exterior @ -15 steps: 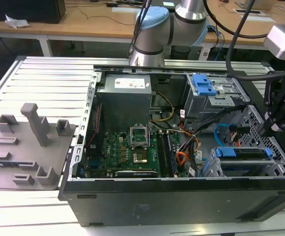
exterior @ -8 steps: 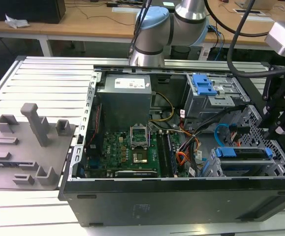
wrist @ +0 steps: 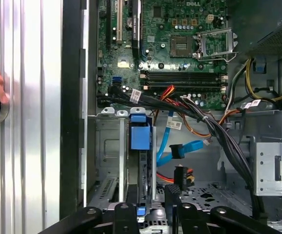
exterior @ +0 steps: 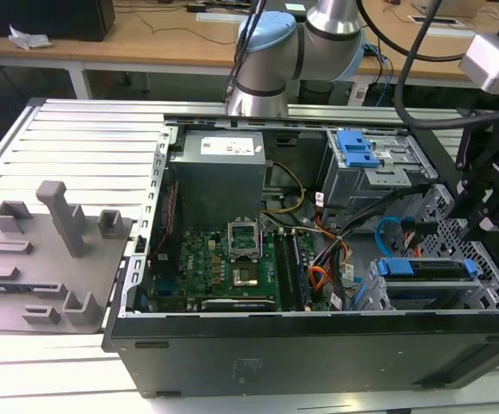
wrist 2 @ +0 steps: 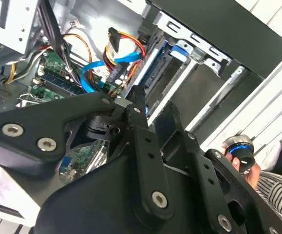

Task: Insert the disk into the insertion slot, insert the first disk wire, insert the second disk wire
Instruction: 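Insert the first disk wire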

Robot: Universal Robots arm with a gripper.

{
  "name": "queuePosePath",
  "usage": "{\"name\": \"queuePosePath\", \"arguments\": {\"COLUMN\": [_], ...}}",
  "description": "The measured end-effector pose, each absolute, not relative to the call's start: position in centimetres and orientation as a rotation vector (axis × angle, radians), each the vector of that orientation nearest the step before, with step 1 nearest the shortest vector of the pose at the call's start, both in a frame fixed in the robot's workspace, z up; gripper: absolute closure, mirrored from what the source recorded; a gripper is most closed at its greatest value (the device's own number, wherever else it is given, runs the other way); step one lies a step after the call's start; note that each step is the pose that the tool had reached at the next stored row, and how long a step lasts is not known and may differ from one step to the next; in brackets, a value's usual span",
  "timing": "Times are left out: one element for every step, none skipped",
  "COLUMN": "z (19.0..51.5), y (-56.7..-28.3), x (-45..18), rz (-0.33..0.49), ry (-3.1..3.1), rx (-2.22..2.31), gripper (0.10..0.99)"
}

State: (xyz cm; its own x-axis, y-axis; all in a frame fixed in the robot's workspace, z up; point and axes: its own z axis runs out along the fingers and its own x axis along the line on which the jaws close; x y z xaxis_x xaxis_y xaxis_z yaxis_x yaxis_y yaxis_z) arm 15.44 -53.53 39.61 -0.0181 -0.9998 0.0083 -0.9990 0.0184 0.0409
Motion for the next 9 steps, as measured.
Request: {"name": "queuePosePath", "arguments": {"z": [39.6, 39.6, 39.6, 39.6, 39.6, 39.6, 39.6, 39.5, 39.4], "y": [-53.3, -53.1, -52.8, -52.6, -52.3, -52.1, -52.1, -52.1, -52.1], "x": [15.4, 15.4, 15.4, 15.4, 15.4, 15.4, 15.4, 15.4, 15.4], "rz": [-0.036, -0.036, -0.036, -0.036, -0.036, -0.036, -0.036, -0.036, -0.036], "ry": [-2.217, -2.217, -2.217, -2.217, -2.217, -2.217, -2.217, -2.217, -2.217], "rx": [2.177, 2.177, 2.177, 2.177, 2.177, 2.177, 2.177, 2.177, 2.176], "gripper": [0.725, 0.725, 0.725, 0.725, 0.725, 0.725, 0.725, 0.725, 0.725]}}
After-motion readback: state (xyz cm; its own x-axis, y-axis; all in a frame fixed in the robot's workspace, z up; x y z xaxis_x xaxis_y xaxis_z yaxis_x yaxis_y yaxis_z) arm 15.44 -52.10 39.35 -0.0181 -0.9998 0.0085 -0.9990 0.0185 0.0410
